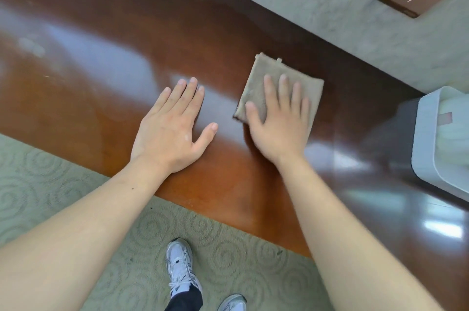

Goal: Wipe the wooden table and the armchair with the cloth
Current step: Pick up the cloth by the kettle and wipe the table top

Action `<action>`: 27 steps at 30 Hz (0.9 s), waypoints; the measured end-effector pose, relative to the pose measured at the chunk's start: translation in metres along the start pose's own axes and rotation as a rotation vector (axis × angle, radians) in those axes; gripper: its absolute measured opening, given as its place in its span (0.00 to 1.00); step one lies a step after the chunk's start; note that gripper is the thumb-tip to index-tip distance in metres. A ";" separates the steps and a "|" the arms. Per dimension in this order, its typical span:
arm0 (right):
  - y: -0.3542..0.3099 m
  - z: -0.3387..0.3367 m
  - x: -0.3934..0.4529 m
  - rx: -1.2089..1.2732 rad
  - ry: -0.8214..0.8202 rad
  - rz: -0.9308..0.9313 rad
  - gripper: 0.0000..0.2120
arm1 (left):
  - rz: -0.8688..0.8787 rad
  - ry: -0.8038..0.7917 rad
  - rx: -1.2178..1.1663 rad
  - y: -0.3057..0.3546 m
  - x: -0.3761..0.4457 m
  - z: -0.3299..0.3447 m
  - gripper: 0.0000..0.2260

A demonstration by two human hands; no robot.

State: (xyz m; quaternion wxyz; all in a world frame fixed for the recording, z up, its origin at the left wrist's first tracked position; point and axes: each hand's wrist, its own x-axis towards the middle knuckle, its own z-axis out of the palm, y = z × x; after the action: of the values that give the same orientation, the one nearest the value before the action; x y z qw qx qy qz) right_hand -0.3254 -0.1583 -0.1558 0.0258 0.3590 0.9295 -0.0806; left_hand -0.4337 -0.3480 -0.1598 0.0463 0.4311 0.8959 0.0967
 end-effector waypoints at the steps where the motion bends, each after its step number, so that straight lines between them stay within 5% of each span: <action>1: -0.008 0.004 -0.025 0.020 0.011 -0.026 0.34 | -0.001 -0.002 0.007 0.000 0.000 0.000 0.34; 7: -0.040 0.025 -0.152 0.062 -0.001 -0.076 0.35 | 0.017 -0.029 0.018 -0.001 -0.001 0.001 0.35; 12: -0.045 0.028 -0.170 0.034 -0.043 -0.065 0.33 | 0.023 -0.032 0.006 -0.002 -0.001 0.002 0.35; 21: -0.042 0.009 0.012 -0.025 0.043 0.022 0.30 | 0.027 -0.021 0.003 -0.004 0.001 0.003 0.34; 27: -0.029 -0.005 0.111 -0.025 -0.050 0.002 0.31 | 0.029 -0.002 -0.019 -0.003 0.002 0.006 0.34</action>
State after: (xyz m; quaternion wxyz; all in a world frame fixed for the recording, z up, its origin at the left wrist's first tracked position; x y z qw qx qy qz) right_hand -0.4271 -0.1048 -0.1592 0.0535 0.3574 0.9292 -0.0777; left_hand -0.4365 -0.3471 -0.1665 0.0499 0.4436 0.8886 0.1056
